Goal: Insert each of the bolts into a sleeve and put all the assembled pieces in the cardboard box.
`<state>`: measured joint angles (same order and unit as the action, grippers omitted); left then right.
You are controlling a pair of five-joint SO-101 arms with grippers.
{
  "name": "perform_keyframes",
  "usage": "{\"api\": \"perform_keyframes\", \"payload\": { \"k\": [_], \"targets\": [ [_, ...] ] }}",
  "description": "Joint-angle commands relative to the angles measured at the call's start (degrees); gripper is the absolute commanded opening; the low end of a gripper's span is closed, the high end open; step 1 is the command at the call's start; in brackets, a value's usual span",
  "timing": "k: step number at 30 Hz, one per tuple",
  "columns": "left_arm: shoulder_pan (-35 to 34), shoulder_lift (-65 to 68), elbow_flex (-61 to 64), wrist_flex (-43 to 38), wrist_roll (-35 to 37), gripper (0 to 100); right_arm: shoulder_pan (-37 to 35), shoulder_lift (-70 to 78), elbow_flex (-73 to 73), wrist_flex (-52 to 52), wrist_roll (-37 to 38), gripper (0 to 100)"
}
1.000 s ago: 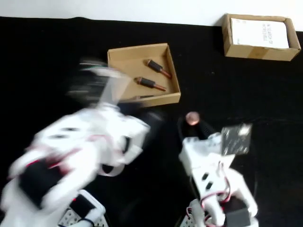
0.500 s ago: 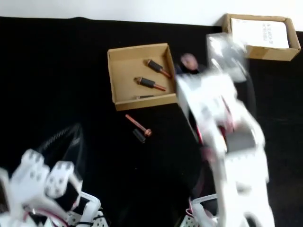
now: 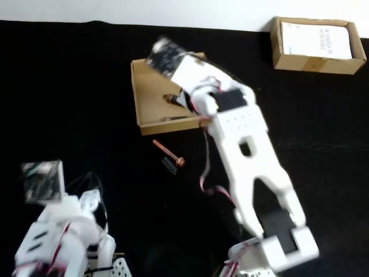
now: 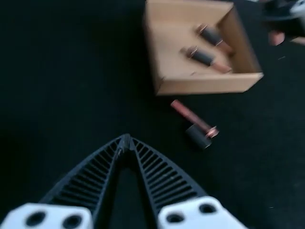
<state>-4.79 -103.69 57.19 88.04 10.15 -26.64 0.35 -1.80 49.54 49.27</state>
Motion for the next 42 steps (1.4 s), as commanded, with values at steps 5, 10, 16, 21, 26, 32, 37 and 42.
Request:
{"api": "perform_keyframes", "payload": {
  "k": [5, 10, 16, 21, 26, 32, 37, 42],
  "targets": [
    [-2.59, -0.48, 6.11, -0.79, 0.00, 1, -0.48, 10.33, -6.11, -4.26, 10.46, 0.6],
    [-2.68, -0.48, 9.45, -4.31, 0.00, 1, -0.40, 20.35, -6.02, -13.41, 13.19, 0.6],
    [-2.68, -0.48, 10.15, -4.40, 0.00, 1, -2.07, 27.38, -5.67, -17.01, 12.22, 5.3],
    [-2.68, -0.48, 10.15, -4.40, 0.00, 1, -2.86, 27.30, -6.11, -15.60, 0.35, 14.2],
    [-2.68, -0.48, 10.24, -4.40, 0.00, 1, -3.03, 20.97, -9.54, -0.31, -5.63, 14.2],
    [-2.68, -0.48, 10.15, -4.40, 0.00, 1, -4.18, 11.82, -14.37, 23.69, -18.64, 14.2],
    [-2.68, -0.48, 10.07, -4.40, 0.00, 1, -7.25, 7.60, -16.84, 42.24, -36.84, 14.2],
    [-2.68, -0.48, 10.07, -4.40, 0.00, 1, -12.79, 7.52, -15.87, 51.30, -48.62, 14.2]
  ]
}}
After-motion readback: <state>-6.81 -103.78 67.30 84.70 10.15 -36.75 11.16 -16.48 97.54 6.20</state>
